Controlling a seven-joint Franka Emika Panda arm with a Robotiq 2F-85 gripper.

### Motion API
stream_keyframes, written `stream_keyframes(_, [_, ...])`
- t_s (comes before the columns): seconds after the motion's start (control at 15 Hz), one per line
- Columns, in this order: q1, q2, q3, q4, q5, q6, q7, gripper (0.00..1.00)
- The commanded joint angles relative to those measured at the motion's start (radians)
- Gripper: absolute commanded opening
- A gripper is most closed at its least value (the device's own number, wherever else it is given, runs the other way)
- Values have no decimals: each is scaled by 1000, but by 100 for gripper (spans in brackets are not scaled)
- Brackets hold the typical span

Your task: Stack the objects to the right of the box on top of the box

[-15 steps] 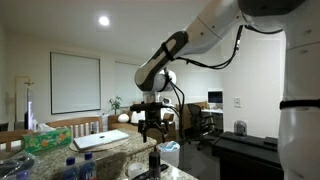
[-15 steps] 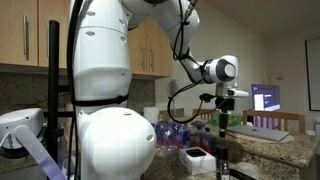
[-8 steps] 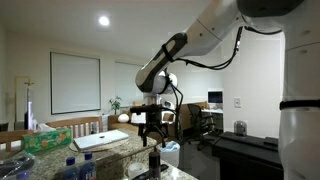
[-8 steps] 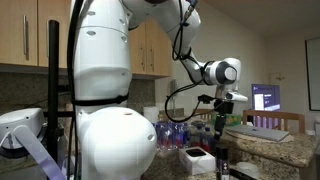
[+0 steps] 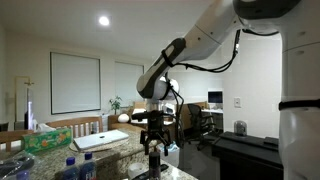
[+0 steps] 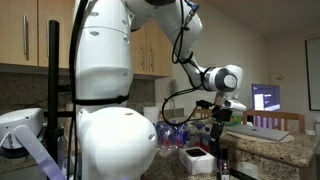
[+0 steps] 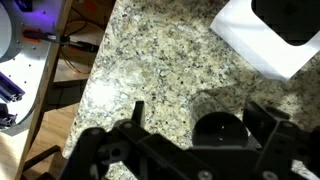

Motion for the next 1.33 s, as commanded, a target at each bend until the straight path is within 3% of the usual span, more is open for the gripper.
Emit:
stream_keyframes(0.0, [-4,-31,-8,-61,21,75,21,100])
stream_keyframes(0.4, [3,-45,-5,-116,51,317,23,100])
stream_keyframes(0.6, [2,-35,-4,-124,41,364,25,98])
stream_keyframes(0.67, [2,-32,-4,-125,34,369,32,74])
stream_keyframes(0.8, [2,-27,-6,-124,46,350,7,69])
stream_keyframes(1.13, [3,-20,-6,-134,47,351,3,34])
stream_keyframes(1.27, [3,-25,-6,-133,44,346,0,31])
